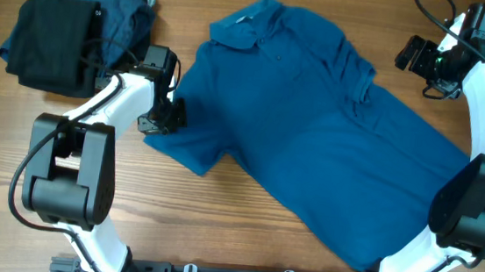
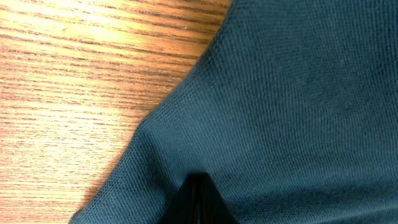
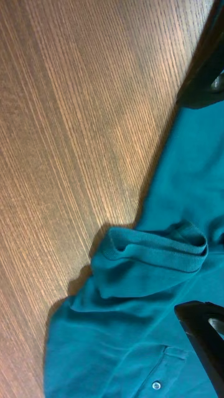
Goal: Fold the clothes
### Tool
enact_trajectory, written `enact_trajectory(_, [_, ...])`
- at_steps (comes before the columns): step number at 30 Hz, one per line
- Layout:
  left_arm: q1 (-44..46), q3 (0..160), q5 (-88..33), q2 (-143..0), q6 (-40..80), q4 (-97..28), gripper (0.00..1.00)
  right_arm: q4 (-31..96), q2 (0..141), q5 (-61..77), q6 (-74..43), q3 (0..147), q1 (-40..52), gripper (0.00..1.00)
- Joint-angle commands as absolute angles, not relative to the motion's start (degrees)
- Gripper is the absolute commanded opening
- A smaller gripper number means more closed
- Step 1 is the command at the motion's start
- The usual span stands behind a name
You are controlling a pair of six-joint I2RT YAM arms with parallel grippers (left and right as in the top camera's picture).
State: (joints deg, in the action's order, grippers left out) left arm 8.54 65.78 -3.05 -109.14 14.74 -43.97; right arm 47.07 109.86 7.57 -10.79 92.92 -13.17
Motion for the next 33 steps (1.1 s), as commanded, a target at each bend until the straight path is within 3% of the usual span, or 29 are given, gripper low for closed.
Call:
enact_trajectory(1, [8.1, 62.8, -0.3, -111.9, 15.9, -46.2, 0.04, 46.9, 109.3, 7.3, -10.5, 93.1, -13.0, 1.00])
enact_trajectory(7, [8.1, 64.1, -1.9, -104.1, 15.9, -43.7, 0.04, 46.9, 109.3, 7.3, -10.5, 93.1, -13.0, 1.00])
enact_trajectory(16, [8.1, 63.7, -1.9, -111.0, 15.9, -37.3, 0.04, 46.9, 109.3, 7.3, -10.5, 93.1, -13.0, 1.00])
enact_trajectory(24, [7.4, 63.6, 8.3, -115.0, 20.7, -47.6, 0.04, 46.9, 109.3, 7.3, -10.5, 93.1, -13.0, 1.00])
enact_trajectory(33, [-0.4, 57.7, 9.0, -115.1, 23.2, -49.8, 0.04, 46.9, 109.3, 7.2, -10.5, 93.1, -13.0, 1.00])
